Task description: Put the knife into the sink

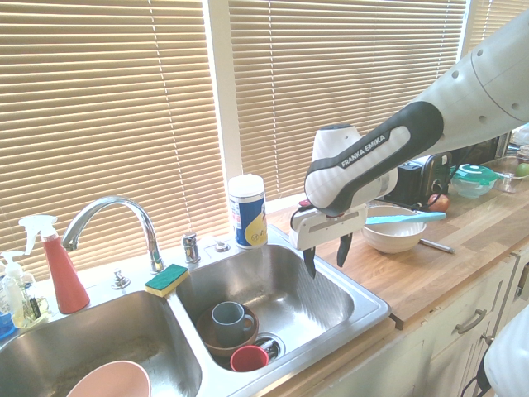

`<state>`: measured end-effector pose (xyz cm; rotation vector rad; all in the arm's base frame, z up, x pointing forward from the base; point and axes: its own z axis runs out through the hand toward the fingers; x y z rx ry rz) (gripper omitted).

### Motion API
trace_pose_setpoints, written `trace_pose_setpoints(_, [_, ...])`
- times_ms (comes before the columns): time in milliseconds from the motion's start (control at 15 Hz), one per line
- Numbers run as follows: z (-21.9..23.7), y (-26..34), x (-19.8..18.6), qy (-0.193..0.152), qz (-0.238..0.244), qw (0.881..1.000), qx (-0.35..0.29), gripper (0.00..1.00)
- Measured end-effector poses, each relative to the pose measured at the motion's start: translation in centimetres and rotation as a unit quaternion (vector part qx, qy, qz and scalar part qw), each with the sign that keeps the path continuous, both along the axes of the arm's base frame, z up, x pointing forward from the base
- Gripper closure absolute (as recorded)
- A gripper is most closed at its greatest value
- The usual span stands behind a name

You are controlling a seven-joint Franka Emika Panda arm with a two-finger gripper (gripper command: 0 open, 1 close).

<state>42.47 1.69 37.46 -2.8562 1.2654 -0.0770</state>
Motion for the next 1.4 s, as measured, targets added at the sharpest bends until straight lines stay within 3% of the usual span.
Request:
trace_pose_setpoints(200, [0.2, -0.2, 0.1, 0.002, 0.015, 1.0, 0.0, 0.0])
trace_pose_setpoints(533, [5.3, -6.6, 0.9, 0.005, 0.16, 0.987, 0.014, 0.0])
trace_pose_setpoints(800, [8.8, -14.7, -0.5, 0.028, 0.275, 0.961, 0.028, 0.0])
trace_pose_setpoints(1133, [11.1, -23.1, -2.5, 0.065, 0.408, 0.91, 0.035, 0.0])
trace_pose_setpoints(1267, [11.2, -27.0, -2.1, 0.068, 0.427, 0.901, 0.025, 0.0])
trace_pose_setpoints(1400, [10.6, -30.3, -0.8, 0.071, 0.43, 0.9, 0.011, 0.0])
